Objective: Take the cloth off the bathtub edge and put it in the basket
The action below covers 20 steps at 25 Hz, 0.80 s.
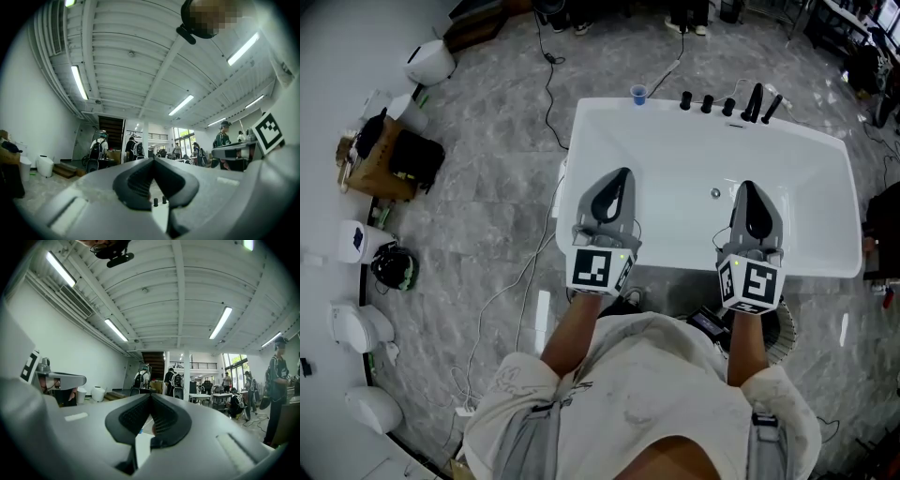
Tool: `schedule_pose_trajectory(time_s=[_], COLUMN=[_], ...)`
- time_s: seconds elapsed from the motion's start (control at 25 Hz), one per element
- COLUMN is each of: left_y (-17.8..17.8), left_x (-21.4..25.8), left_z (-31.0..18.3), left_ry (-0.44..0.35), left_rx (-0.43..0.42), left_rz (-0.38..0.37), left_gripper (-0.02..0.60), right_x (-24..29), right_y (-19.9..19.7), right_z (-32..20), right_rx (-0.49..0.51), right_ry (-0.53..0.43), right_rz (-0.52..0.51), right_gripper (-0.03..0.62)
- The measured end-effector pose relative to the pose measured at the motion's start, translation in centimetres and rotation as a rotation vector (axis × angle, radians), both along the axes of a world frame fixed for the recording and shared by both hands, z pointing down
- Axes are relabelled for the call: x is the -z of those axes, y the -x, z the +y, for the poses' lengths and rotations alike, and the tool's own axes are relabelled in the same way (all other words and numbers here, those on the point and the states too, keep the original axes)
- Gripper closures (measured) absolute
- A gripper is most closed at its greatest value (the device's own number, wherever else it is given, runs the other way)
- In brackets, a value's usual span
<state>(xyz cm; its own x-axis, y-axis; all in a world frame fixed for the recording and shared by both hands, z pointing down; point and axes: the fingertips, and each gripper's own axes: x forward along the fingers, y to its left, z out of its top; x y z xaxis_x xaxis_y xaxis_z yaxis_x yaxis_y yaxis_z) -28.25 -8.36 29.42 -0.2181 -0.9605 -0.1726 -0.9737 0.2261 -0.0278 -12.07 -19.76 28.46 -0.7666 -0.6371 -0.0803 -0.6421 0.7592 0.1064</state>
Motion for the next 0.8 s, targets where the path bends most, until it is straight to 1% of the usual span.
schedule_pose_trajectory(time_s=[0.24,0.52,0.8], left_y=[0.1,0.0,-0.5], left_x=[0.4,0.1,-0.4], left_z=[0.2,0.3,0.0], left_ry=[-0.01,-0.003,0.001], left_rx=[0.009,0.01,0.006], left_rz=[0.003,-0.001,0.011], left_gripper=[0.584,0.584,0.584], right_x=[-0.1,-0.6,-0.9], right_y=[0.0,-0.1,-0.4], right_z=[0.0,0.0,-0.3], right_rx=[-0.003,-0.008,-0.018], right_ry=[-0.002,0.007,0.012], right_rz=[-0.003,-0.003,-0.006], right_gripper=[0.592,0.592,0.592])
